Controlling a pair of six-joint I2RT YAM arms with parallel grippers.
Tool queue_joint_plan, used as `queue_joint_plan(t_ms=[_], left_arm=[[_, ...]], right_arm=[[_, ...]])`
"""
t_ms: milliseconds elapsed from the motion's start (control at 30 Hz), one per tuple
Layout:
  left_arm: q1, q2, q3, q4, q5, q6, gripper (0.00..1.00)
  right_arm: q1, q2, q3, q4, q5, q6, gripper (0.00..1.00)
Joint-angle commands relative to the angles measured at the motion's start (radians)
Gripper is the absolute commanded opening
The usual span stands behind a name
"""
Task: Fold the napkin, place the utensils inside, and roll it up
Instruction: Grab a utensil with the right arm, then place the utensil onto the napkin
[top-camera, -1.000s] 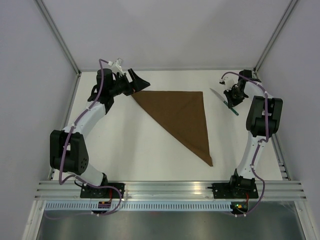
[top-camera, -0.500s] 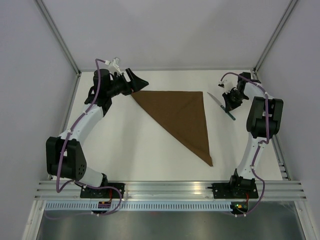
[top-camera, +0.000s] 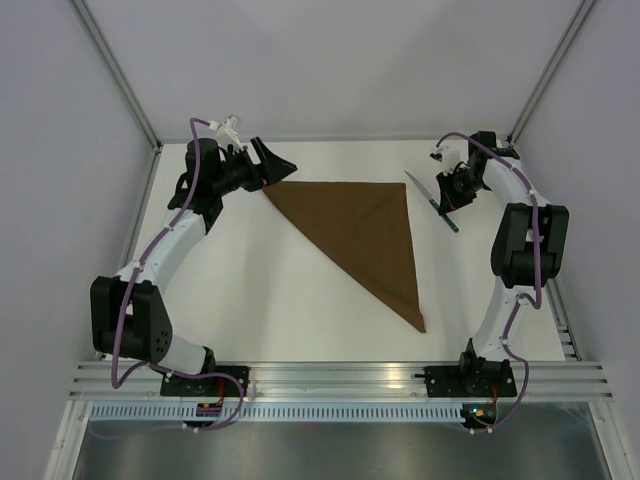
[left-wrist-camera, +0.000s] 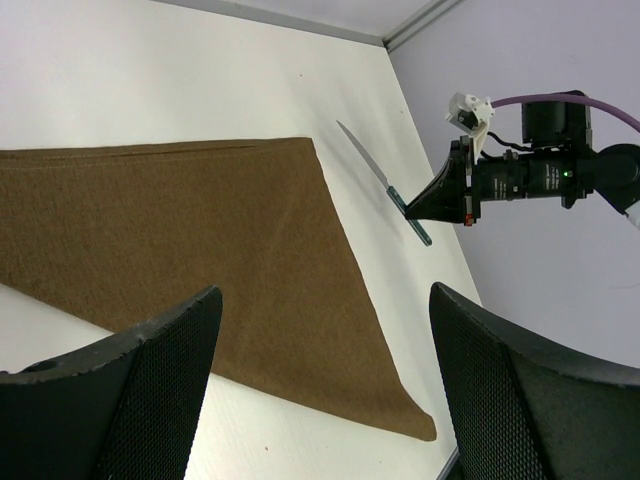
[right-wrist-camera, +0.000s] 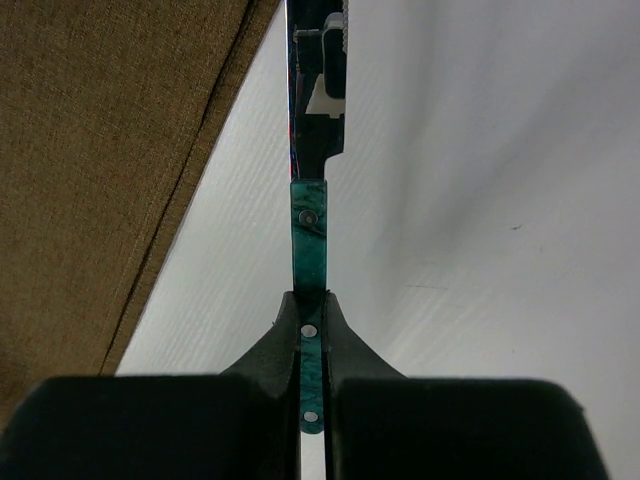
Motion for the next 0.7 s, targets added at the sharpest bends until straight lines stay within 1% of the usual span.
queue_joint_plan(t_ms=[0, 167, 233, 333, 500, 667], left_arm=[[-0.003, -0.038, 0.004, 0.005, -0.011, 0.031, 0.88], [-0.002, -0.055, 0.004, -0.01, -0.012, 0.03, 0.88], [-0.003, -0.063, 0.007, -0.022, -0.012, 0.031, 0.88], [-0.003, -0.081, 0.007, -0.04, -0.026, 0.031, 0.88], [-0.003, -0.115, 0.005, -0.087, -0.044, 0.031, 0.88], [-0.002, -0.151, 0.004, -0.116, -0.061, 0.03, 0.88]], right_arm=[[0.012, -0.053, 0.036, -0.019, -0.005, 0.056, 0.0], [0.079, -0.078, 0.022, -0.013, 0.004, 0.094, 0.0], [0.151, -0.083, 0.019, -0.007, 0.007, 0.122, 0.0], [0.222, -0.083, 0.011, 0.014, 0.012, 0.159, 0.0], [0.329, -0.064, -0.006, 0.069, 0.007, 0.281, 0.0], [0.398, -0.055, -0.032, 0.14, 0.009, 0.387, 0.0]])
